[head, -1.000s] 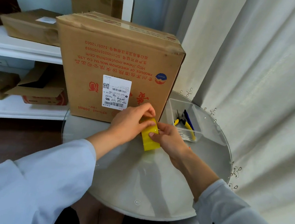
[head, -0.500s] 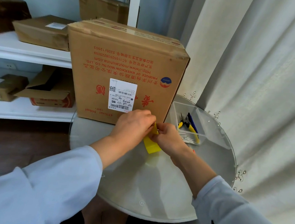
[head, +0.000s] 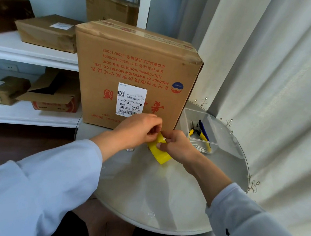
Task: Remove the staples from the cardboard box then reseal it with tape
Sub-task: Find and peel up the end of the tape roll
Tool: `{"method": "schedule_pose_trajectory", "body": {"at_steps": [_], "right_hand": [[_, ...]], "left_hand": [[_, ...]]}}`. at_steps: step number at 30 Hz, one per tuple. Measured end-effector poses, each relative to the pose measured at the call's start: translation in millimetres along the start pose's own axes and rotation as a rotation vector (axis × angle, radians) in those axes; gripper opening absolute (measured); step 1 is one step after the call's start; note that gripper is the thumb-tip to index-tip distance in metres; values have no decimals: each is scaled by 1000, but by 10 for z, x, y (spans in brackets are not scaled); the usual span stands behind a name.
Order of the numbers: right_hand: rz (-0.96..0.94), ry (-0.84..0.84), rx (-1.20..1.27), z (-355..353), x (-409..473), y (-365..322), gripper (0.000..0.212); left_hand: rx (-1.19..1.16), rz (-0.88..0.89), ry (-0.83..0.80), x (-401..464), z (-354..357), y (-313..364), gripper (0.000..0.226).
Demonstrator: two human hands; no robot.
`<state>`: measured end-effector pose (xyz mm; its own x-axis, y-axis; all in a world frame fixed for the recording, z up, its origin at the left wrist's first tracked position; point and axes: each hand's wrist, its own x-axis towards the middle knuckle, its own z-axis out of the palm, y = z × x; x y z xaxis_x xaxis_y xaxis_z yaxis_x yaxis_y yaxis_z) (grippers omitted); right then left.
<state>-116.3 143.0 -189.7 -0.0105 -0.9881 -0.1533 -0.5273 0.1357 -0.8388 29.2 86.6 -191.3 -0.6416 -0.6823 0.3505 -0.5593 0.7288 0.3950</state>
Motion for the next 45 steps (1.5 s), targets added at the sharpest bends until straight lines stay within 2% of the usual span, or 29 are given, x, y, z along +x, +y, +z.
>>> {"method": "schedule_pose_trajectory", "body": {"at_steps": [7, 16, 20, 22, 25, 30, 32, 38, 45], "right_hand": [[15, -54, 22, -157, -60, 44, 23], [16, -84, -4, -177, -61, 46, 24], [26, -72, -15, -181, -59, 44, 24], [37, -67, -6, -187, -59, 43, 26], [35, -65, 2, -183, -64, 35, 26], [43, -37, -2, -164, -55, 14, 25], [50, -35, 2, -160, -53, 10, 26], [33, -48, -41, -139, -64, -6, 23], [19, -42, -78, -107, -42, -31, 24]], "left_hand": [[-435, -204, -27, 20, 112, 60, 10], [-524, -247, -83, 1, 124, 41, 15], [-575, -273, -69, -14, 112, 39, 3], [-589, -296, -43, -21, 108, 25, 11], [-517, -289, 39, -13, 149, -12, 17], [-369, -300, 405, -124, 415, 68, 5], [-326, -296, 476, -164, 483, 99, 7], [-120, -204, 458, -204, 461, 105, 7], [-84, -195, 464, -229, 443, 97, 3]]}}
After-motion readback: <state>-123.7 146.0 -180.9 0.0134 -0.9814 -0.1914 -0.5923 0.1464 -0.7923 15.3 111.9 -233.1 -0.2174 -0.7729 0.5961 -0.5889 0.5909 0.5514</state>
